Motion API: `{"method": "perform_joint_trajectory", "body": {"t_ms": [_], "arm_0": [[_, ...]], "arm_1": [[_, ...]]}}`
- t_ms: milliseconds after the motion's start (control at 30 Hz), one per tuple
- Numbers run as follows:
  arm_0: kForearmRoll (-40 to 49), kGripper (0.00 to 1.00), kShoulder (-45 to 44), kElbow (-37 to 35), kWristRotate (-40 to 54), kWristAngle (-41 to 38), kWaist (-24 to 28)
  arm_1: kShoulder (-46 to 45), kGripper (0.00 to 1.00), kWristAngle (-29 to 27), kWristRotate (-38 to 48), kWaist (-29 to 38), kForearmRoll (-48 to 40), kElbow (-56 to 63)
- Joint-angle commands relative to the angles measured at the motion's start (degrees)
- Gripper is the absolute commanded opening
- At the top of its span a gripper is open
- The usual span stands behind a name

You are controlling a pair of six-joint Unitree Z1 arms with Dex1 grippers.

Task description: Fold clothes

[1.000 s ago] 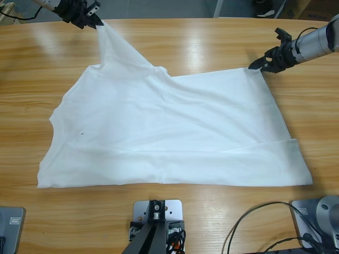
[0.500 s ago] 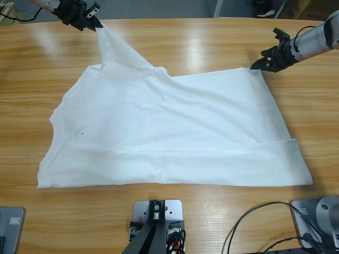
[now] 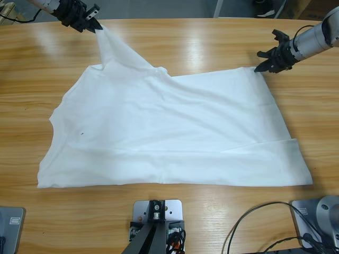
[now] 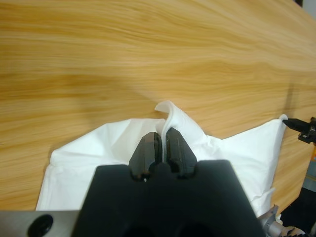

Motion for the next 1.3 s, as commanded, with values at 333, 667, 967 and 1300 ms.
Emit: {"method": "perform_joint_trajectory", "body": {"t_ms": [333, 667, 967, 1300], "arm_0": [[3.02, 0.0, -5.56, 4.83, 0.41, -0.2, -2.62], [3.65, 0.0, -17.76, 25.66, -1.23, -0.25, -7.73], [2.58, 0.0, -21.94, 31.21, -3.06, 0.87, -13.06], [-0.97, 0.0, -29.89, 42.32, -8.1, 1.05, -16.4]], "arm_1": [[-6.08, 0.0, 3.61, -0.16, 0.75, 1.62, 5.97], [-16.96, 0.0, 5.5, 0.6, 2.42, 0.49, 19.52], [-28.37, 0.0, 6.54, 1.16, 2.53, 2.88, 23.88], [-36.7, 0.0, 2.06, 4.96, 3.3, 9.51, 31.39]]}}
